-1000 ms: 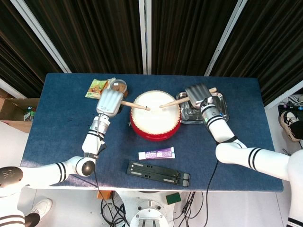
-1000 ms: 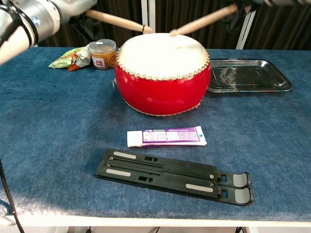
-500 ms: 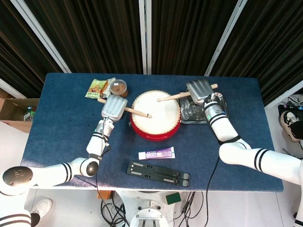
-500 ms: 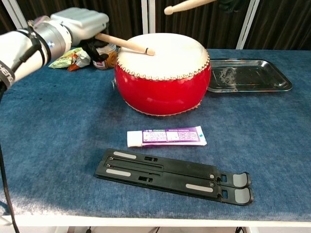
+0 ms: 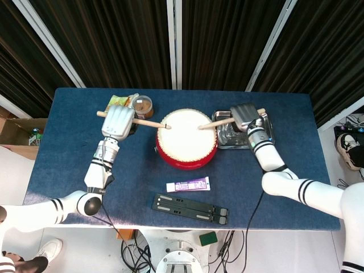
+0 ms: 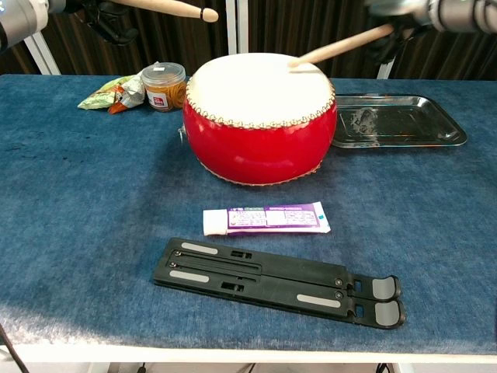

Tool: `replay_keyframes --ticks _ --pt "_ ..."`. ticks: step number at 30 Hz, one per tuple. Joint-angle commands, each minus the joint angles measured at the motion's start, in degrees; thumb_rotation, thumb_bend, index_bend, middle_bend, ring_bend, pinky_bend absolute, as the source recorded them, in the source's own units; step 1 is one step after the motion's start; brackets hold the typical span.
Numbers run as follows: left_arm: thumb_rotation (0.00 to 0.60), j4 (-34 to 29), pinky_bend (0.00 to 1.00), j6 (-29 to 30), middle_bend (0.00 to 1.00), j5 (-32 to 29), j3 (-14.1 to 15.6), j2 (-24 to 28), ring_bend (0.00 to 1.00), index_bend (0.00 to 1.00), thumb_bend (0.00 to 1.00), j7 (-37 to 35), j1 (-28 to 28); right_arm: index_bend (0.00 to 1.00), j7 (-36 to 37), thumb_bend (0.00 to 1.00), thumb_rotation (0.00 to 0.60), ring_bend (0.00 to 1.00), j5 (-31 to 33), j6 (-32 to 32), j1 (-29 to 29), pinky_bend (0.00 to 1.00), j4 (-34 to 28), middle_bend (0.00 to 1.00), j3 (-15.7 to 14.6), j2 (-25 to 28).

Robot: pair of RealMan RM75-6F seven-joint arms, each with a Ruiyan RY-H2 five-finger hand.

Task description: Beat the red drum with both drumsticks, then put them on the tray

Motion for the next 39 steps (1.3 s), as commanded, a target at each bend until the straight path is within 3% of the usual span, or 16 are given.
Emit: replay_keyframes --ticks 1,8,14,20,24,26,31,36,39 --pt "0.6 -0.3 1.0 -0.3 1.0 1.1 1.4 0.6 1.0 1.0 0.38 -0.5 0.7 1.0 5.8 0.93 0.6 1.0 -4.5 0.6 -5.9 1.0 -0.3 1.0 -0.2 4.6" --pt "0.6 -1.6 1.0 -0.7 1.0 2.0 2.4 2.1 1.0 1.0 0.38 -2.1 2.0 1.0 9.4 0.93 0.6 1.0 -6.6 -5.5 -10.1 1.0 8.8 1.0 -2.4 2.5" --pt "0.6 -1.7 1.0 -0.8 1.0 2.0 2.3 2.6 1.0 1.0 0.38 -3.2 2.6 1.0 8.3 0.9 0.6 0.99 -7.8 -11.7 -8.8 1.0 18.6 1.0 -2.9 -4.5" --pt "0.6 -2.0 1.0 -0.7 1.0 2.1 2.4 3.0 1.0 1.0 0.38 -3.5 3.1 1.0 9.6 0.77 0.6 0.93 -10.3 -15.0 -6.9 0.93 26.5 0.99 -0.8 -12.0" --pt "0.6 -2.2 1.0 -0.6 1.0 2.2 2.4 3.4 1.0 1.0 0.38 -3.9 3.4 0.98 9.6 0.58 0.6 0.79 -10.4 -16.9 -6.2 0.8 29.8 0.88 -0.1 -14.7" --pt "0.6 -2.3 1.0 -0.5 1.0 2.3 2.4 3.4 1.0 1.0 0.38 -3.9 3.5 0.92 9.3 0.49 0.6 0.69 -9.7 -17.5 -5.9 0.72 31.0 0.79 0.3 -15.7" --pt "0.6 -2.8 1.0 -0.4 1.0 2.9 2.5 3.4 1.0 1.0 0.38 -3.9 3.6 0.6 8.8 0.26 0.6 0.4 -7.4 -18.3 -5.3 0.45 32.7 0.54 1.4 -17.8" --pt "0.6 -3.3 1.0 -0.3 1.0 3.4 2.3 3.4 1.0 1.0 0.38 -4.1 3.5 0.36 6.6 0.18 0.6 0.24 -4.6 -18.9 -4.6 0.34 32.4 0.37 1.3 -18.0" --pt "0.6 -3.7 1.0 -0.4 1.0 3.5 2.1 3.5 1.0 1.0 0.38 -4.5 3.5 0.29 6.2 0.17 0.6 0.2 -3.3 -18.8 -4.6 0.32 31.3 0.33 1.5 -17.4"
